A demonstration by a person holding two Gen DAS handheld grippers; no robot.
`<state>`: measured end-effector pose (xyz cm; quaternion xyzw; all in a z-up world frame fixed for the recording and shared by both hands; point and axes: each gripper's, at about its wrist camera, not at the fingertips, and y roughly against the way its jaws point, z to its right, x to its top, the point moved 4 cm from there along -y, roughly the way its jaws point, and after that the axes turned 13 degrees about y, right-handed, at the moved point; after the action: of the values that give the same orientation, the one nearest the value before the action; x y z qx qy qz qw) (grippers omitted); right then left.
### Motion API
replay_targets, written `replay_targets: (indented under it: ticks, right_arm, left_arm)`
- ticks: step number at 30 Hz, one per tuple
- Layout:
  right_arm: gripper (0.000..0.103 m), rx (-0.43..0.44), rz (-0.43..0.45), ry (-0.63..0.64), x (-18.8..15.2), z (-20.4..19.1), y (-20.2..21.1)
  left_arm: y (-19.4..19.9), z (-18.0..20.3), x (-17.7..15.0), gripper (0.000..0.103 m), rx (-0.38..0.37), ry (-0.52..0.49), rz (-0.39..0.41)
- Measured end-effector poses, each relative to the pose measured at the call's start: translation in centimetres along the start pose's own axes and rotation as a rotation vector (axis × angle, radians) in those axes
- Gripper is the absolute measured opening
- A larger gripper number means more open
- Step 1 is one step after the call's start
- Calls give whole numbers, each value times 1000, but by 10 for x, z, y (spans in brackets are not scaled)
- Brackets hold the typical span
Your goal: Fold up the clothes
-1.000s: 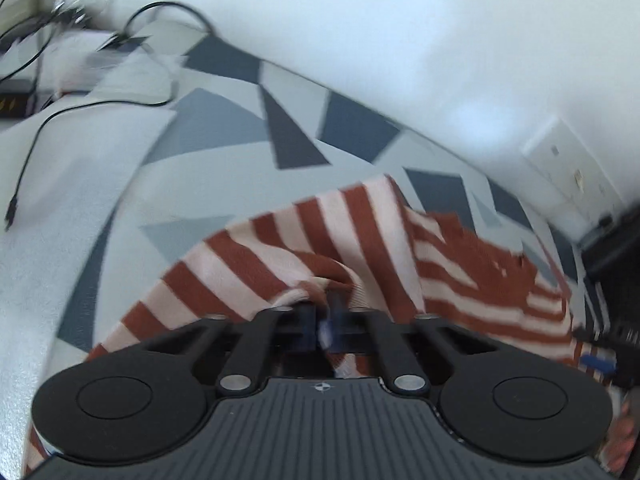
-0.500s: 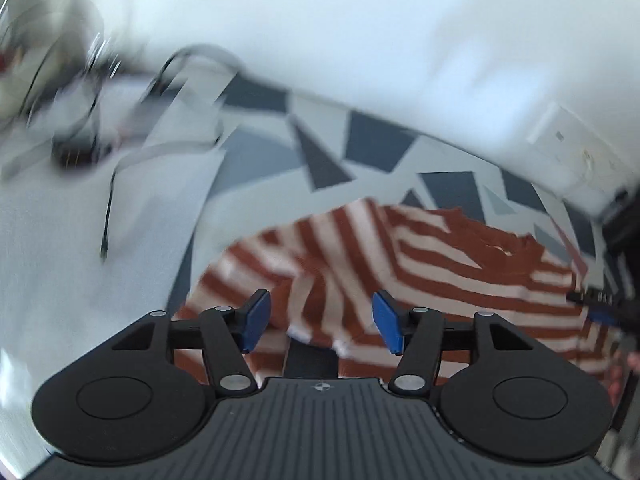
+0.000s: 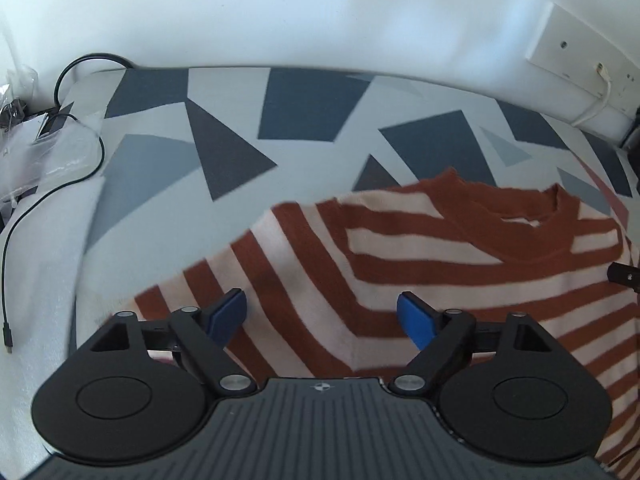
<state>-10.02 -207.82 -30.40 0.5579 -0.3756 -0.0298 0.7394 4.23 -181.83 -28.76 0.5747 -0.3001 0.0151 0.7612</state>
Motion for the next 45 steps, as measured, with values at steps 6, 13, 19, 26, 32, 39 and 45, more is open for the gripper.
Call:
replay_targets:
  ticks: [6, 13, 19, 26, 32, 39, 45]
  right_arm:
    - [81, -10, 8, 3, -4, -5, 1]
    - [16, -15, 156, 26, 0, -9, 0]
    - [6, -12, 184, -41, 12, 0, -10]
    - [6, -24, 189, -38, 24, 8, -21]
    - [7, -33, 188, -22, 51, 15, -40]
    - [7, -4, 183, -15, 74, 24, -55]
    - [9, 4, 180, -7, 77, 24, -60]
  left_arm:
    - [-9, 9, -8, 103, 8, -66, 59]
    - [-2, 25, 0, 14, -28, -93, 108]
    - [-9, 24, 9, 14, -53, -63, 128]
    - [-22, 31, 29, 16, -48, -38, 133]
    - [-36, 41, 48, 18, -42, -34, 151]
    - [-46, 48, 68, 24, -30, -4, 108]
    - [-52, 62, 80, 28, 31, -53, 54]
